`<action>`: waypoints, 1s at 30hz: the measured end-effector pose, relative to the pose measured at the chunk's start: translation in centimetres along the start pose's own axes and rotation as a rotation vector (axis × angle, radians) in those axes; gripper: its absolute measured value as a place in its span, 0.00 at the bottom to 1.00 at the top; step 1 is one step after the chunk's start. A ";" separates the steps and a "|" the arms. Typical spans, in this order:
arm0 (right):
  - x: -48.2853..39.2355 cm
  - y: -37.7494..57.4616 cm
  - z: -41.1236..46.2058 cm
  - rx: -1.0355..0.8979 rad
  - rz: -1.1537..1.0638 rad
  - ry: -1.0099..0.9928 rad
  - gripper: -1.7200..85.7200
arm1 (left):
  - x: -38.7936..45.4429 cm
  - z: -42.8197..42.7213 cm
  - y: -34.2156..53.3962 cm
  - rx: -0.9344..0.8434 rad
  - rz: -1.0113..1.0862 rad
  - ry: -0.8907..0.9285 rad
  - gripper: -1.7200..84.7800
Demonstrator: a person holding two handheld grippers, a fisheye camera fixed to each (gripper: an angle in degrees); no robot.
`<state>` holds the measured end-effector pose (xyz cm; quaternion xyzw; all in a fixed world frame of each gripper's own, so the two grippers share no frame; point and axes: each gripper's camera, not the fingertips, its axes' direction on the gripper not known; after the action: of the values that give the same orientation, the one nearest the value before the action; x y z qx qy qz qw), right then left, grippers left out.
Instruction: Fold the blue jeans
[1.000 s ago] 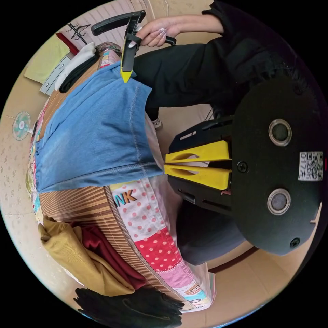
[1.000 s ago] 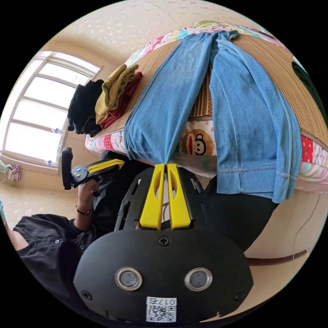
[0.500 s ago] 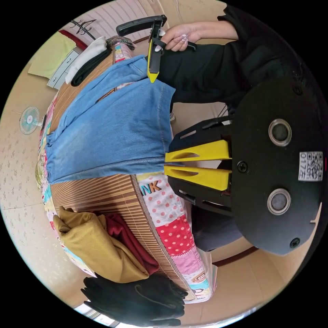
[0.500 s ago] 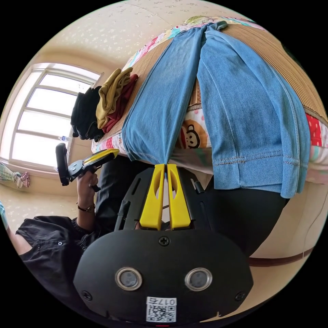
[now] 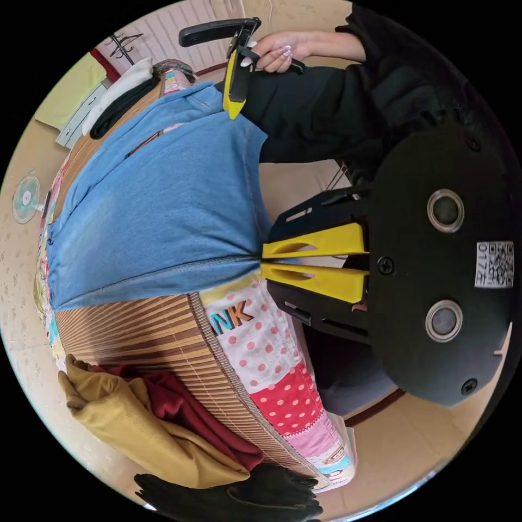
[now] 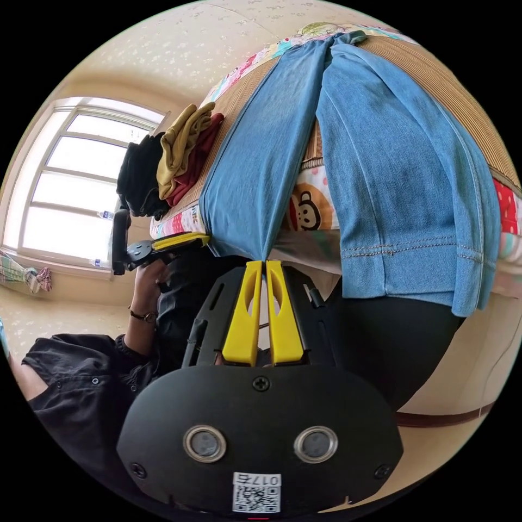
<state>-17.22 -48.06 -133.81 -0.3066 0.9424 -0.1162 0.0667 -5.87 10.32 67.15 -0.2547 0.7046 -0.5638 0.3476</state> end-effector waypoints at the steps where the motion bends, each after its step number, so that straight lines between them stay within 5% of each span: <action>1: 0.0 0.3 -0.1 -0.019 -0.008 -0.011 0.04 | 0.2 -0.1 0.1 -0.015 0.016 0.000 0.02; 7: 1.0 1.9 -1.1 -0.199 -0.064 -0.017 0.04 | -0.1 -0.3 2.1 -0.070 0.033 -0.022 0.01; 11: 3.6 3.9 -7.2 0.065 -0.042 -0.006 0.05 | -1.6 1.1 4.0 -0.105 -0.045 -0.058 0.01; 15: 8.2 6.2 -13.3 0.333 0.147 0.193 0.11 | -3.0 0.8 5.7 -0.020 -0.091 0.091 0.02; 20: 12.8 5.2 -12.3 0.213 0.236 0.330 0.12 | -3.8 0.4 6.0 0.033 -0.107 0.159 0.06; 23: 15.1 5.7 -13.7 0.232 0.268 0.158 0.08 | -3.8 -0.1 6.0 0.055 -0.086 0.134 0.07; 28: 16.7 10.8 -23.5 0.615 -0.009 -0.667 0.06 | -4.6 -0.3 6.8 0.075 -0.082 0.143 0.07; 30: 18.7 13.1 -25.3 0.714 -0.023 -0.801 0.05 | -5.3 0.2 7.2 0.074 -0.085 0.174 0.07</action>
<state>-44.62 -44.39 -113.84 -0.2954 0.7416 -0.3040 0.5200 -2.12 15.87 61.22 -0.2214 0.6994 -0.6236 0.2702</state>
